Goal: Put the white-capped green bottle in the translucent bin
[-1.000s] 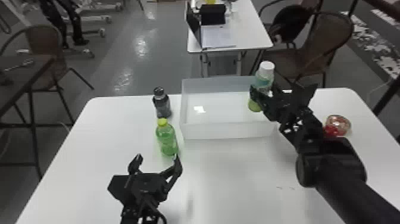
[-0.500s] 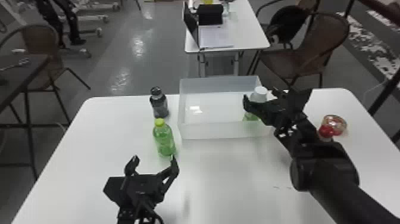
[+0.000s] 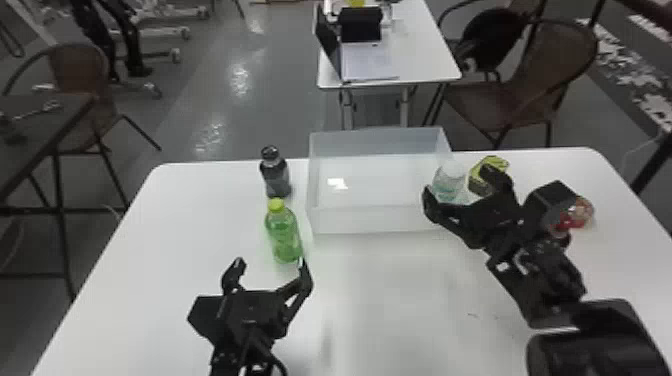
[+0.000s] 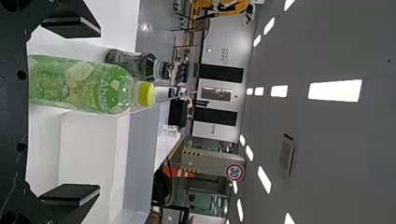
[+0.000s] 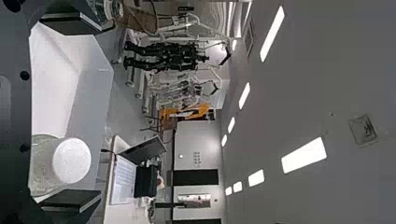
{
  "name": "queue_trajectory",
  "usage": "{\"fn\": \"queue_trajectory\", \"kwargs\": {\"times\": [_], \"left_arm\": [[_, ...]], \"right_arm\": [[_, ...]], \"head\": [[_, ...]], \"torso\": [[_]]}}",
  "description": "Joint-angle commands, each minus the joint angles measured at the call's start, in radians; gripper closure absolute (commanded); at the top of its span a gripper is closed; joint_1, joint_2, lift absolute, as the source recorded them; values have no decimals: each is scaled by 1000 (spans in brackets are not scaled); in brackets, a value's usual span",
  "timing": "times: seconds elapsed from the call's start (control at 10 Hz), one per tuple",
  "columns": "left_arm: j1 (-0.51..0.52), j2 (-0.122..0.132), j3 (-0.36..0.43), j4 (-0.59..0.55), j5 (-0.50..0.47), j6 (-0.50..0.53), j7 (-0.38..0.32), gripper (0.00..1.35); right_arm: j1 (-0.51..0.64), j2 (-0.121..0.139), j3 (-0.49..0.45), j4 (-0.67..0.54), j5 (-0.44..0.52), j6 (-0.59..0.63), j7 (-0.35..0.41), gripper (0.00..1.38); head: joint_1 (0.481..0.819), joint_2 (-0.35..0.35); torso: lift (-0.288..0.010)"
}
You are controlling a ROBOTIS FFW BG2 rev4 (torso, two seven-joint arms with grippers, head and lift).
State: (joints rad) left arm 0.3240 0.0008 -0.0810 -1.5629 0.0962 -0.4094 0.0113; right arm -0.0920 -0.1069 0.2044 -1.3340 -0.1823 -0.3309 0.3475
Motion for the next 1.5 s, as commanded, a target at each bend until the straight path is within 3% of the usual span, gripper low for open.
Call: {"fn": "queue_trajectory", "kwargs": {"times": [0.0,0.2,0.3,0.4,0.6,1.1,1.4], "left_arm": [[0,4,-10,-5,-6,3,3,127],[9,1,-6,-9,-7,3,4,127],[17,-1,0,-17,-16,4,4,127],[23,1,1,-25,-18,12,6,127],[20,4,-6,-26,-18,15,7,127],[20,1,-5,-26,-19,21,7,127],[21,-3,-3,-31,-29,26,13,127]], "right_arm": [[169,-33,-42,-186,3,27,-4,64],[410,-33,-102,-327,26,44,-84,68],[465,-33,-120,-364,27,50,-122,68],[486,-33,-123,-378,26,50,-157,68],[485,-17,-123,-369,32,50,-159,68],[475,-16,-123,-352,15,62,-160,41],[482,-14,-123,-363,10,79,-205,12]], "head": [[695,106],[695,76],[695,54],[695,34],[695,18],[695,15],[695,8]], "torso": [[-77],[-77],[-77],[-77],[-77],[-77],[-77]]}}
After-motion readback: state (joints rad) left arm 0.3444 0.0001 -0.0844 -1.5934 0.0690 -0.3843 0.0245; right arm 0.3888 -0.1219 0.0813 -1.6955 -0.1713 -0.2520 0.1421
